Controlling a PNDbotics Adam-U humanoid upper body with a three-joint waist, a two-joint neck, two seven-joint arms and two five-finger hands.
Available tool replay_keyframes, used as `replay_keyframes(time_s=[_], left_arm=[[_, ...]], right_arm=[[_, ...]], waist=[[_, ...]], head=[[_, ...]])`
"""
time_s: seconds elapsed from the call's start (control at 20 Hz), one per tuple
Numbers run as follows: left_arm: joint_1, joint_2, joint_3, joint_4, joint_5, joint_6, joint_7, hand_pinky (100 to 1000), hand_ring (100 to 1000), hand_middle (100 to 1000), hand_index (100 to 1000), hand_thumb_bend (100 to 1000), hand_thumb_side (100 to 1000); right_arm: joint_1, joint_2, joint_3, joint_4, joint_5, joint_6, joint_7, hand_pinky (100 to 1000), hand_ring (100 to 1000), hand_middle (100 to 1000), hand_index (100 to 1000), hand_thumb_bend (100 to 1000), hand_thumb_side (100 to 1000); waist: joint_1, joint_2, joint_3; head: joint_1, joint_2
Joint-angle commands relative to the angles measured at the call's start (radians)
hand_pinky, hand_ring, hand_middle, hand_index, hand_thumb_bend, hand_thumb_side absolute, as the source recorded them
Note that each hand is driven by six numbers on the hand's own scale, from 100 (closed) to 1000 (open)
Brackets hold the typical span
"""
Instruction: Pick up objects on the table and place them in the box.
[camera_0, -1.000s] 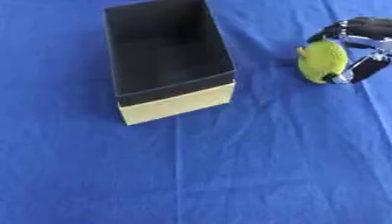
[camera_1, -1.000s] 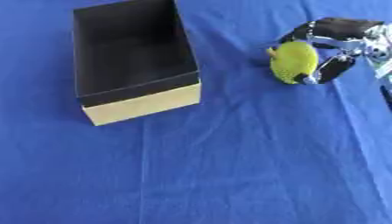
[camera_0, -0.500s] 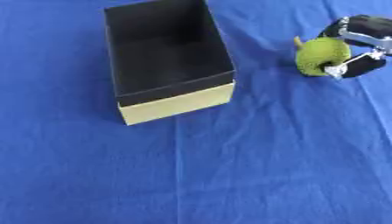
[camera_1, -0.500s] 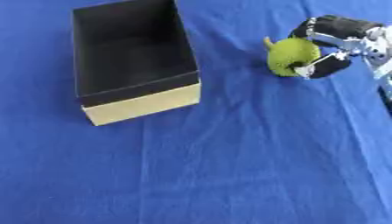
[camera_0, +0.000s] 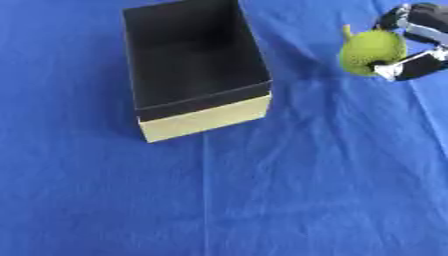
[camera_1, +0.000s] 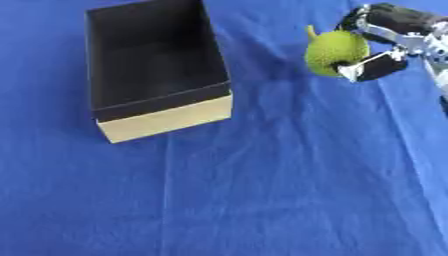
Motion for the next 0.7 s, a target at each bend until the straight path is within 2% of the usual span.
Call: replay_keyframes(time_s=[0.05,0.3,0.7], left_arm=[[-0.005,0.026,0.008,-0.015,0.002,0.000,0.001,458,755,689,677,893,808],[-0.006,0.024,0.003,-0.015,0.004,-0.001,0.001,458,755,689,677,891,808],[-0.015,0.015,-0.009,-0.015,0.009,-0.003,0.001,459,755,689,677,891,808]], right_arm=[[-0.043,-0.041,-0.013,-0.063,-0.027,0.011,-0.033,774,665,502,676,100,198],[-0.145,0.003,0.034,-0.113,-0.043,0.014,-0.045,761,615,504,676,100,145],[-0.332,0.170,0.123,-0.075,-0.058,0.010,0.018,714,607,499,673,100,132]], waist=[[0.005,-0.192,0.001],[0.003,-0.195,0.009],[0.006,-0.198,0.029]], head=[[0.003,-0.008],[-0.014,-0.004],[-0.026,0.000]])
